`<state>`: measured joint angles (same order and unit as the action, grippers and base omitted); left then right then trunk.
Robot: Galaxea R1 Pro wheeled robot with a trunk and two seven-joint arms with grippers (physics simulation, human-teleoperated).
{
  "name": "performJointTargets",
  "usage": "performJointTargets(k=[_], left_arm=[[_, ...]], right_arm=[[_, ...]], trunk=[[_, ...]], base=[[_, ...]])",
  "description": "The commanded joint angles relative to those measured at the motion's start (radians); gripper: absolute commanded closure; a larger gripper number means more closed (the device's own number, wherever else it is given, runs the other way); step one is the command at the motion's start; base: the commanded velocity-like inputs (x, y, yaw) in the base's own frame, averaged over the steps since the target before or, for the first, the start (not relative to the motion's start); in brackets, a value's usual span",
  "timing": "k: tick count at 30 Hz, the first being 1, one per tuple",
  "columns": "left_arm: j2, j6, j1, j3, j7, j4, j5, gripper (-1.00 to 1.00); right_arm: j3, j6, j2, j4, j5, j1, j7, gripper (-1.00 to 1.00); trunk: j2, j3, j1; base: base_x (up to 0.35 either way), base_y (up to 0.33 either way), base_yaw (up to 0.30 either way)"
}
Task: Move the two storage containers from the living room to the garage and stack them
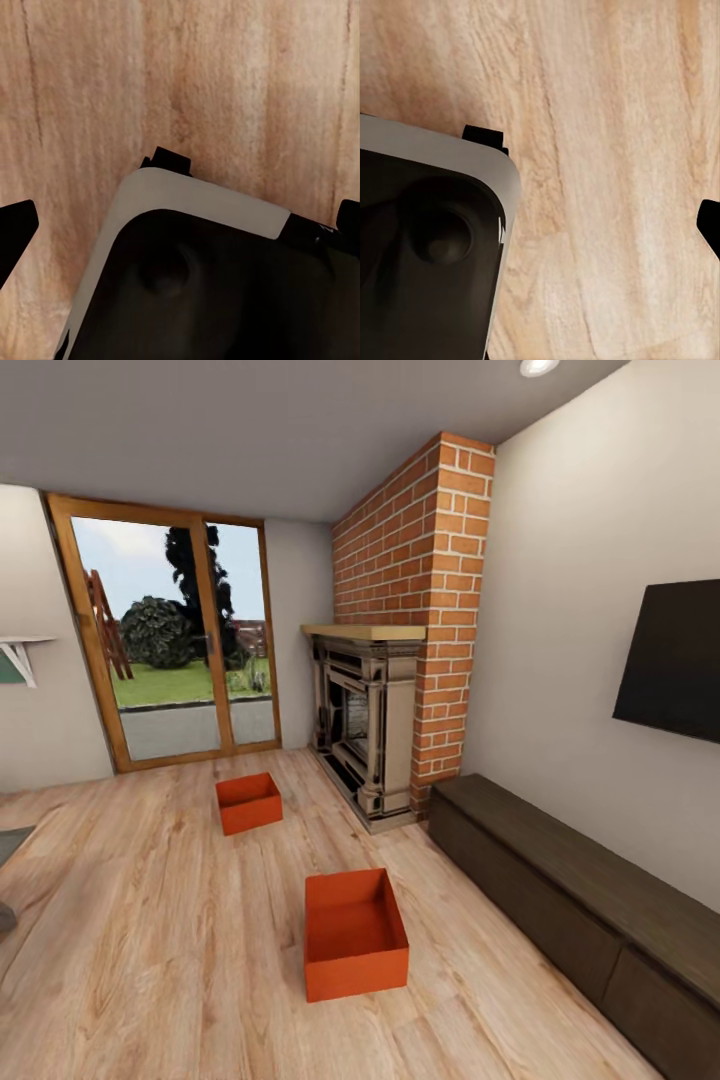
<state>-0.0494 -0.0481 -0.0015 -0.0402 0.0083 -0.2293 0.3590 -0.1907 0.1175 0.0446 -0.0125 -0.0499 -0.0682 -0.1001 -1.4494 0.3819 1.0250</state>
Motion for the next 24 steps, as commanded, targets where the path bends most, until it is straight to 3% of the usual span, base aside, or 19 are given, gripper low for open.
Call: performJointTargets(k=[1,9,24], left_arm=[[0.000,-0.005,0.000,-0.003,0.001,-0.002,0.002,-1.00],[0.000,-0.006,0.000,0.004,0.001,-0.001,-0.002,-1.00],[-0.001,-0.005,0.000,-0.001,0.001,0.021,0.000,-1.00]], right_arm=[[-0.004,0.003,0.000,-0.001,-0.005,-0.001,-0.004,-1.00],[-0.004,0.003,0.000,-0.001,-0.005,-0.001,-0.004,-1.00],[-0.004,0.002,0.000,-0.001,-0.005,-0.001,-0.004,-1.00]], trunk=[[-0.001,0.001,0.000],[-0.001,0.001,0.000],[-0.001,0.001,0.000]], base=[[0.000,0.000,0.012],[0.120,0.000,0.002],[0.295,-0.015,0.000]])
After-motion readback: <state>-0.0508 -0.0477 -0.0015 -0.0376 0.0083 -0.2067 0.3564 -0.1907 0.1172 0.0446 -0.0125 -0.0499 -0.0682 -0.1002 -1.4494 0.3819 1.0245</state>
